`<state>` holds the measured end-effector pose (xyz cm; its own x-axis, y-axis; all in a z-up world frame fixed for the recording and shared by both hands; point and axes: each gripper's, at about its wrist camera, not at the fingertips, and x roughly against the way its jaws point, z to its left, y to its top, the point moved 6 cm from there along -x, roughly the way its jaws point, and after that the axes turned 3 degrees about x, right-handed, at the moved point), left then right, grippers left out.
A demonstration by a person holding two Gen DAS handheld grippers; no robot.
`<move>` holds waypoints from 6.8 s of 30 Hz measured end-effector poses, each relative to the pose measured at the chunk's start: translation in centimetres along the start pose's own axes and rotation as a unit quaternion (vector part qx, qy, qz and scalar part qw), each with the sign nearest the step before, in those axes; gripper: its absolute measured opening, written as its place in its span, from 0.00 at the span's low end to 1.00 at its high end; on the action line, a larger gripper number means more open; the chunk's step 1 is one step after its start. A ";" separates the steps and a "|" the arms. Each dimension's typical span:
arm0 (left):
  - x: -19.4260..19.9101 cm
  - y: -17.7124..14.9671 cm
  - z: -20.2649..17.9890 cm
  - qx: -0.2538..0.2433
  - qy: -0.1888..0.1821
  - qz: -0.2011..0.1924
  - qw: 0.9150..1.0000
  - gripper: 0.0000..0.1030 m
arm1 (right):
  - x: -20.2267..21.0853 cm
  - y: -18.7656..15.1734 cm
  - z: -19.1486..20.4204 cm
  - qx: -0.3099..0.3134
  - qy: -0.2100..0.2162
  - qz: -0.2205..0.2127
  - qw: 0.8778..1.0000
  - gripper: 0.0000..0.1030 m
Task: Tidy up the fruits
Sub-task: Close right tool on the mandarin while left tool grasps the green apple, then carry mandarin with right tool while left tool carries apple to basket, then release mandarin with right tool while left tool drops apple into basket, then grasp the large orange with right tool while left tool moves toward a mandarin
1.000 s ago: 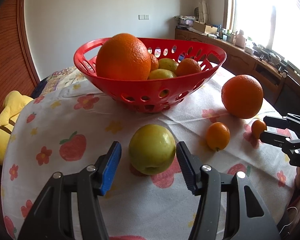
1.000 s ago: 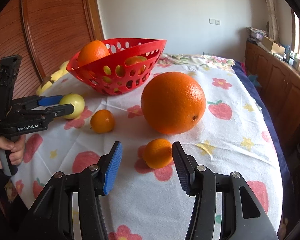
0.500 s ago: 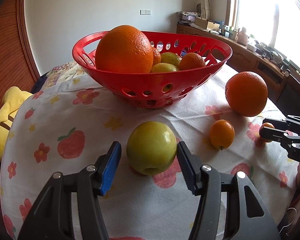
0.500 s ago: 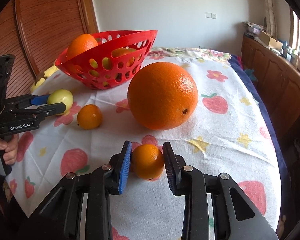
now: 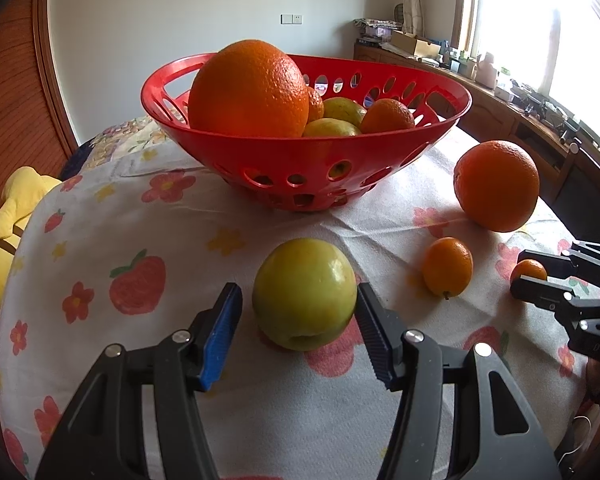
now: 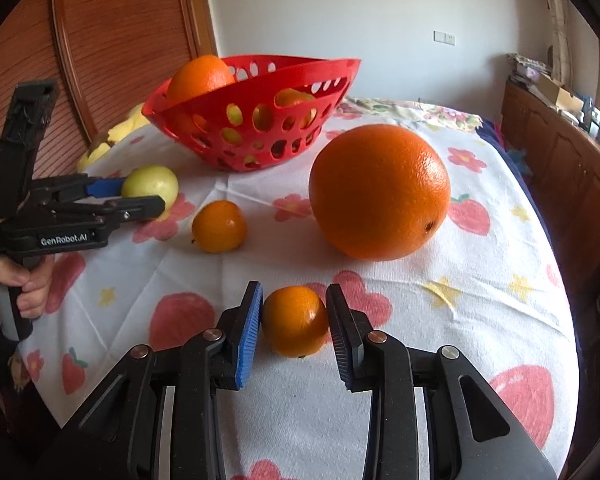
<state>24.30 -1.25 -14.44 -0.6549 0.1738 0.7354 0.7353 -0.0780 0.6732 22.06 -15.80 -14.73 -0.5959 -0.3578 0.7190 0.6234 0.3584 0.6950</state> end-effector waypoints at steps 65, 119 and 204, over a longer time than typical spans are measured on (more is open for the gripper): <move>8.5 9.3 0.0 -0.014 -0.032 -0.142 0.989 0.48 | 3.0 11.6 -1.2 0.052 0.029 -0.086 0.994 0.31; -0.6 15.7 -2.6 -0.060 -0.019 -0.090 0.994 0.51 | -2.1 17.2 -4.6 0.052 0.040 -0.093 0.993 0.33; 4.3 1.6 -4.2 -0.032 -0.008 -0.138 0.990 0.69 | -3.0 4.7 -5.7 -0.023 -0.034 -0.003 0.999 0.85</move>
<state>21.88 -4.77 -9.86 -0.8257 0.2129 0.5224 0.5166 -0.0870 0.8518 29.66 -17.97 -13.68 -0.6315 -0.2993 0.7153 0.6417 0.3161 0.6988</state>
